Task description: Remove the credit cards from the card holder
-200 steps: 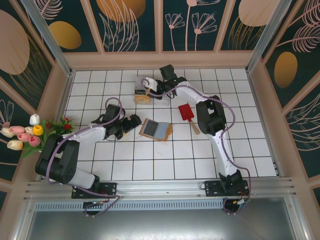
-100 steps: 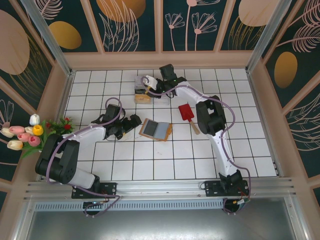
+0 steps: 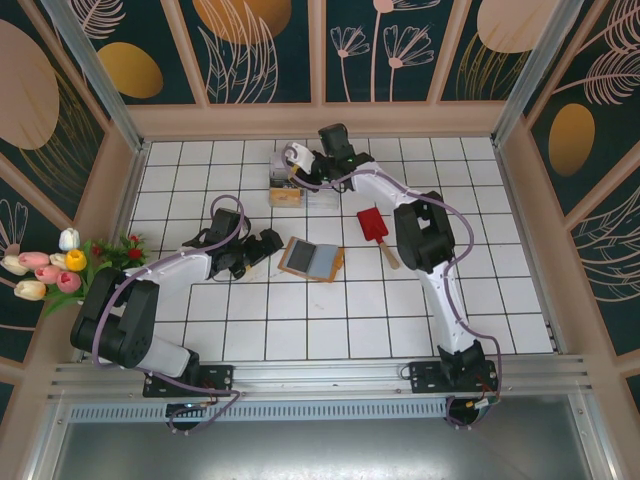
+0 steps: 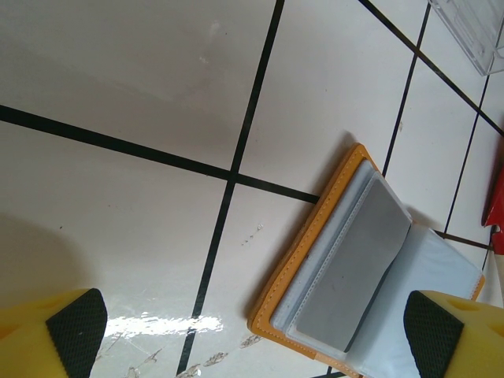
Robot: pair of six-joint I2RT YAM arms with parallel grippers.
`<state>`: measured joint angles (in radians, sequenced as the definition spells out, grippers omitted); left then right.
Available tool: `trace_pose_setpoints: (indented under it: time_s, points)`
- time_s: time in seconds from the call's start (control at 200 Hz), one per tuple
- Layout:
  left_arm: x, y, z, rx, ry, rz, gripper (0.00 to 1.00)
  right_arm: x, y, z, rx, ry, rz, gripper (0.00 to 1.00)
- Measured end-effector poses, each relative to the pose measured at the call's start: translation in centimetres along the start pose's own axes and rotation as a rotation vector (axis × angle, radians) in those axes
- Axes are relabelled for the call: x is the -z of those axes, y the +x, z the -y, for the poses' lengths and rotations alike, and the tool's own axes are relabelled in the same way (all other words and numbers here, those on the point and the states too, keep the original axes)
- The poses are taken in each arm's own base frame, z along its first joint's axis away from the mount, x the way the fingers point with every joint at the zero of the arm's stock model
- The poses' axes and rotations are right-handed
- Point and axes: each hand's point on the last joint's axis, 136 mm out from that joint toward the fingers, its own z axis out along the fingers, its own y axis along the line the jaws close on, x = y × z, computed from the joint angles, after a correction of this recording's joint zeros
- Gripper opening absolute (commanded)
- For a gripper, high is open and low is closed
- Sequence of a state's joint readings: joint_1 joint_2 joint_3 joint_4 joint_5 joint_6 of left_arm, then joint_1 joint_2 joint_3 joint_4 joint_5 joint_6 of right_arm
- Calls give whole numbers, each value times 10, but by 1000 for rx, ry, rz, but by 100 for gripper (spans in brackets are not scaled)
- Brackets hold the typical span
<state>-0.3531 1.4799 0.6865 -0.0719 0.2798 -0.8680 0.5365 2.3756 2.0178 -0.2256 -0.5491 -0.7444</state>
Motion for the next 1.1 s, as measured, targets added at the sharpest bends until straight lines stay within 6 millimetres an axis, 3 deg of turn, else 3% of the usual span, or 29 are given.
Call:
trace_pose_setpoints:
  time_s: [0.385, 0.58, 0.756, 0.916, 1.006, 1.101]
  points:
    - [9, -7, 0, -6, -24, 41, 99, 34, -38, -3, -120, 14, 65, 20]
    - [19, -20, 14, -39, -5, 81, 99, 56, -38, -15, -308, 34, 76, 27]
    - [20, -22, 16, -67, -5, 90, 98, 93, -39, -28, -529, 104, 80, 28]
    - [21, -21, 21, -89, 17, 83, 98, 121, -39, -55, -773, 172, 88, 27]
    - [21, -20, 26, -104, 41, 76, 96, 120, -29, -75, -929, 191, 63, 25]
    - [20, -18, 30, -117, 67, 61, 90, 110, -5, -103, -1101, 198, 2, 25]
